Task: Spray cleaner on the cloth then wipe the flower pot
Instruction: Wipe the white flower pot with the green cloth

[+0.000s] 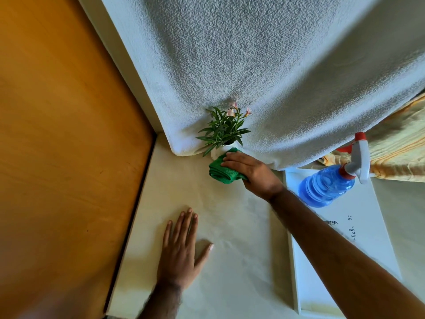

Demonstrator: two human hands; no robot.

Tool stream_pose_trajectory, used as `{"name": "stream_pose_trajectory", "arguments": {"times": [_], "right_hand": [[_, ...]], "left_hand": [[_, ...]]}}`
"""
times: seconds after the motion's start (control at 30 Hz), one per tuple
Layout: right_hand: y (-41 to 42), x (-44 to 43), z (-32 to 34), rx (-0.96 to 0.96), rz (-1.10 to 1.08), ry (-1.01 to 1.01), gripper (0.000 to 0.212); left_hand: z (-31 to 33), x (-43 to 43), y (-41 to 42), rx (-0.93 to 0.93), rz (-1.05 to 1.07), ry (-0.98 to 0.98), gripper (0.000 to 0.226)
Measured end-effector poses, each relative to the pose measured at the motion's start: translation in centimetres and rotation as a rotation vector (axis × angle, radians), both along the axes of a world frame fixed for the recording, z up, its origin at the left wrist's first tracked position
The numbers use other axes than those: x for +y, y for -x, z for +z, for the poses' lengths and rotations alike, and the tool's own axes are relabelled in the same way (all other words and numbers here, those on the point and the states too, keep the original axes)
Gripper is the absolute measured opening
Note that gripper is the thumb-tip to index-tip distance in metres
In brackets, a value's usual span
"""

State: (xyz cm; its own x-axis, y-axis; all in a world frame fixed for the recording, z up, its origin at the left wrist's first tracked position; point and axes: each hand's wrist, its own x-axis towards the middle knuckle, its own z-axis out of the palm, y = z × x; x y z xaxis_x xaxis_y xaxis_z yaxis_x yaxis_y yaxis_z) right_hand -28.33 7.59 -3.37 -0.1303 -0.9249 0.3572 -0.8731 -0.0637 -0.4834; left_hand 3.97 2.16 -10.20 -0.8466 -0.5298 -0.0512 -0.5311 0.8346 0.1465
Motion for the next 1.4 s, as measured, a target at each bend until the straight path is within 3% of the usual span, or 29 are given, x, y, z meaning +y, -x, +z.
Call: {"name": "stream_pose_trajectory", "arguments": {"times": [0.17, 0.43, 0.8, 1.23, 1.4], "right_hand": [[-0.6, -0.2, 0.4, -0.028, -0.011, -0.019, 0.060], [-0.5, -0.8, 1.5, 0.078, 0.043, -0.001, 0.052], [-1.2, -0.6, -0.8, -0.012, -0.012, -0.084, 0.055], [-2.6, -0.1, 0.1, -0.123, -0.065, -0.396, 0.064], [-4.3, 2.6, 1.6, -0.057, -0.059, -0.260, 0.059]], "left_hand": [[0.1, 0.0, -0.2, -0.003, 0.000, 0.004, 0.093], [0.1, 0.1, 0.0, -0.007, 0.000, -0.005, 0.091], [0.1, 0.0, -0.1, 0.002, 0.006, -0.016, 0.091], [-0.2, -0.1, -0.1, 0.027, 0.003, -0.006, 0.090], [-0.4, -0.3, -0.3, 0.037, -0.001, -0.012, 0.090]]}}
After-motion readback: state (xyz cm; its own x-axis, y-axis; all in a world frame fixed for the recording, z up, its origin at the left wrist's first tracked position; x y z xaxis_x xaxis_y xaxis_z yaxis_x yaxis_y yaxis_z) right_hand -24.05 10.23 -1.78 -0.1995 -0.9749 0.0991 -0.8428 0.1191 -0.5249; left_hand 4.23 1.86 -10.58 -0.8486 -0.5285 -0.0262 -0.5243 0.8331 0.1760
